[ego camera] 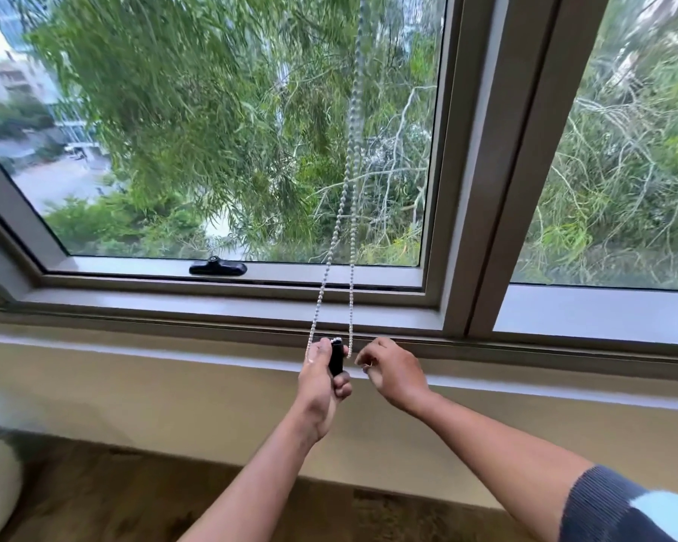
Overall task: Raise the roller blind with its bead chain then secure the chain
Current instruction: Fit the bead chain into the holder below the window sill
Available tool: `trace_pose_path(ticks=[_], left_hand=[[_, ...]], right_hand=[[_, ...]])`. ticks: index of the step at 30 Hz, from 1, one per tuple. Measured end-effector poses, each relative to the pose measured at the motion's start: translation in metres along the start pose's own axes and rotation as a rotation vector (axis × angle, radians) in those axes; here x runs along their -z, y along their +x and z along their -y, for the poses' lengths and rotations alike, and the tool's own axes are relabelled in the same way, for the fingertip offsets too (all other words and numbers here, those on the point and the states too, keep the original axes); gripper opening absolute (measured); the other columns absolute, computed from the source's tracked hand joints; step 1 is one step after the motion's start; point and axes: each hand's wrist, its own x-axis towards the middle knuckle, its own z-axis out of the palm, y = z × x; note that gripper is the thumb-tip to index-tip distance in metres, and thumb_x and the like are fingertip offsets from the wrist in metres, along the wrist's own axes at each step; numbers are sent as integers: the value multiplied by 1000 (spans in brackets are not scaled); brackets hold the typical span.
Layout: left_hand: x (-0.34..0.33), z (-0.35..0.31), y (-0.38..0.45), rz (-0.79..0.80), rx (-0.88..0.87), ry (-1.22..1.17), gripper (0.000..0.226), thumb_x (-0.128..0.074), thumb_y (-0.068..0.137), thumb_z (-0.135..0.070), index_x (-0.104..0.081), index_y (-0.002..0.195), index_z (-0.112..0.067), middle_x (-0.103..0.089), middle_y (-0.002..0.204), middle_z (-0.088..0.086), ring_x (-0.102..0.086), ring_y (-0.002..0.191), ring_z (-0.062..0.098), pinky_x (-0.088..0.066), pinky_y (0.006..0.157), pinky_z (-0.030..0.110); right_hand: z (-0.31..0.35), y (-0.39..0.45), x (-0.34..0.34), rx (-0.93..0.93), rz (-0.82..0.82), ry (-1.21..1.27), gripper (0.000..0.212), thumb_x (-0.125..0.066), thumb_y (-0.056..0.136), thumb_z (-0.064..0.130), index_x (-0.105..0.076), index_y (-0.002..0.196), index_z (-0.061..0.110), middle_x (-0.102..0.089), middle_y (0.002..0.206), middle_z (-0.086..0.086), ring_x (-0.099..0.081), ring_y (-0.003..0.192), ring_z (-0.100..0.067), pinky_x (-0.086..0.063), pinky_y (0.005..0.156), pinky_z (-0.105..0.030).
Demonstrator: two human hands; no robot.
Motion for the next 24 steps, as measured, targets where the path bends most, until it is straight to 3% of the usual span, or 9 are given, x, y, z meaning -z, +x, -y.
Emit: trace_pose_path(ticks=[5,10,14,20,24], left_hand=[[0,2,3,19,-4,16,22,-38,106,-34,-43,90,-20,-57,85,0,-26,51,11,-18,52,25],[-16,8,6,6,-7,39,23,-39,106,-34,-42,89,-19,-56,82,-1,-27,52,13,-19,52,26],[-25,16,5,39,-5,109,21,-40,106,-34,-44,90,-21,-55,87,1,-30,52,12,-24,51,25],[-33,25,2,112,-38,205,16,-44,104,-35,-50,98,-22,-53,65,-8,-33,47,7,-27,48,22],[-35,27,0,135,-55,229,15,-46,103,-32,-49,91,-24,-50,60,-9,-30,44,5,-25,51,22]], right_hand=[[16,-24,22,-32,-163,507,25,-80,86,12,-77,107,25,-69,104,7,-71,94,-7,-59,85,-21],[36,-45,58,-17,-278,747,28,-80,87,8,-76,109,25,-73,107,2,-75,96,-16,-61,89,-31],[44,-54,75,42,-345,686,28,-82,86,10,-77,112,16,-76,108,2,-75,96,-15,-62,88,-36],[51,-69,91,244,-421,515,26,-81,88,26,-73,113,24,-74,100,12,-74,88,-9,-61,78,-28],[49,-76,92,332,-418,421,26,-79,90,23,-72,115,23,-72,102,10,-72,89,-9,-60,78,-29]])
